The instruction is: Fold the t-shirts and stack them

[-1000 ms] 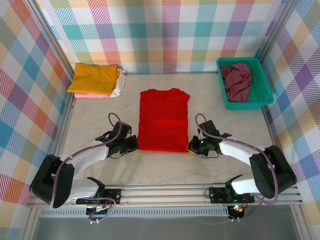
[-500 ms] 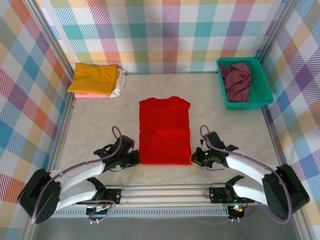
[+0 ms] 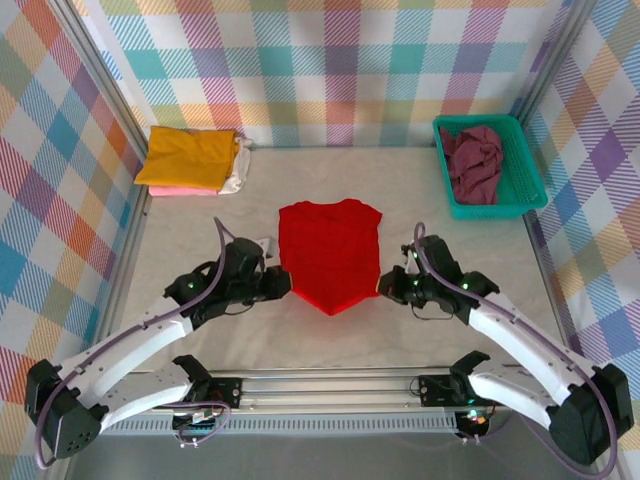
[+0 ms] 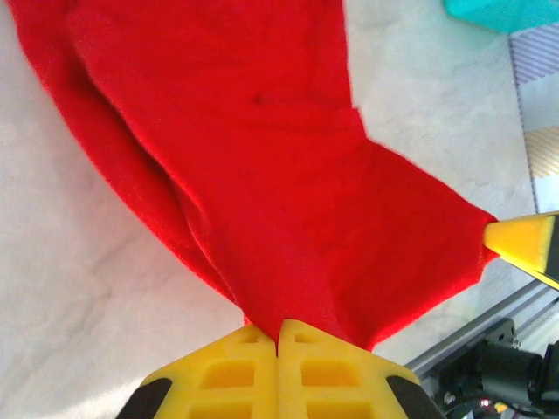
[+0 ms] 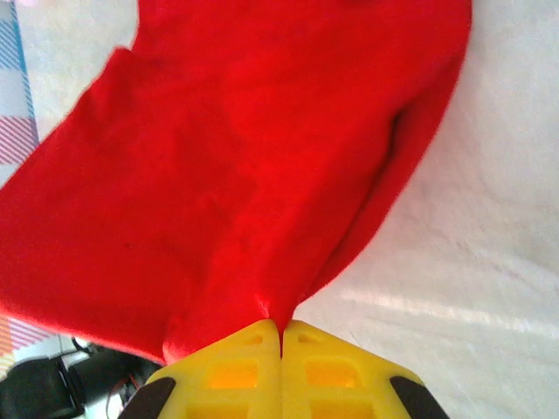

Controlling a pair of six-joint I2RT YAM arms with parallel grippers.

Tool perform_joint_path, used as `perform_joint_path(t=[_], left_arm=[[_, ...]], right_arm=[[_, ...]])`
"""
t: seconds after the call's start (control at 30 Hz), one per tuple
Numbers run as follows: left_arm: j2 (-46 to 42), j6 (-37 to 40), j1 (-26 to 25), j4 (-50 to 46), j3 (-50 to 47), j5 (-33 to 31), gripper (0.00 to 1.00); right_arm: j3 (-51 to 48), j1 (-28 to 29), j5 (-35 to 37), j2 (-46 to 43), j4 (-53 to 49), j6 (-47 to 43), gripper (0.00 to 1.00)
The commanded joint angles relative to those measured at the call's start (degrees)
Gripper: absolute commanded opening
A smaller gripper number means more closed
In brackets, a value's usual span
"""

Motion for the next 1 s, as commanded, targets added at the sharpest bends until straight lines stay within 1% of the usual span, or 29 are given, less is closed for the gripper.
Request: perform_joint_path(t=[0.0, 0.1, 0.2, 0.27, 0.37, 0.47, 0.67, 0.8, 0.97], left_arm=[[3.17, 4.44, 2.94, 0.55, 2.21, -1.10, 0.00], [6.91, 5.29, 7.91, 4.03, 2.68, 1.06, 0.00], [10.22, 7.99, 11.59, 5.97, 3.95, -0.19, 0.00], [12.43, 9.03, 14.60, 8.33, 3.93, 1.12, 0.00], [15.74, 11.01, 17.26, 9.76, 6.22, 1.72, 0.00], [18.93, 13.18, 18.29, 8.85, 10.58, 1.62, 0.00], [21.58, 15.24, 19.30, 7.22, 16.62, 2.66, 0.00], [23.56, 15.92, 19.61, 6.33, 19.01, 2.90, 0.00], [27.56, 16.75, 21.02, 8.21, 19.89, 2.85, 0.00]], right_arm=[[6.05, -1.97, 2.62, 5.05, 0.40, -3.15, 0.00], [10.65, -4.40, 2.28, 9.86, 1.91, -5.07, 0.00], [13.93, -7.30, 2.18, 14.48, 3.81, -7.32, 0.00], [16.04, -8.79, 2.02, 17.73, 5.27, -8.89, 0.00], [19.19, -10.24, 2.11, 21.58, 6.30, -10.31, 0.00], [22.05, -11.06, 1.66, 24.22, 6.92, -10.64, 0.00], [25.86, -11.87, 1.64, 25.52, 6.51, -10.82, 0.00], [26.48, -12.87, 1.96, 26.10, 6.56, -10.68, 0.00], [26.86, -14.89, 1.75, 28.69, 8.33, -11.24, 0.00]])
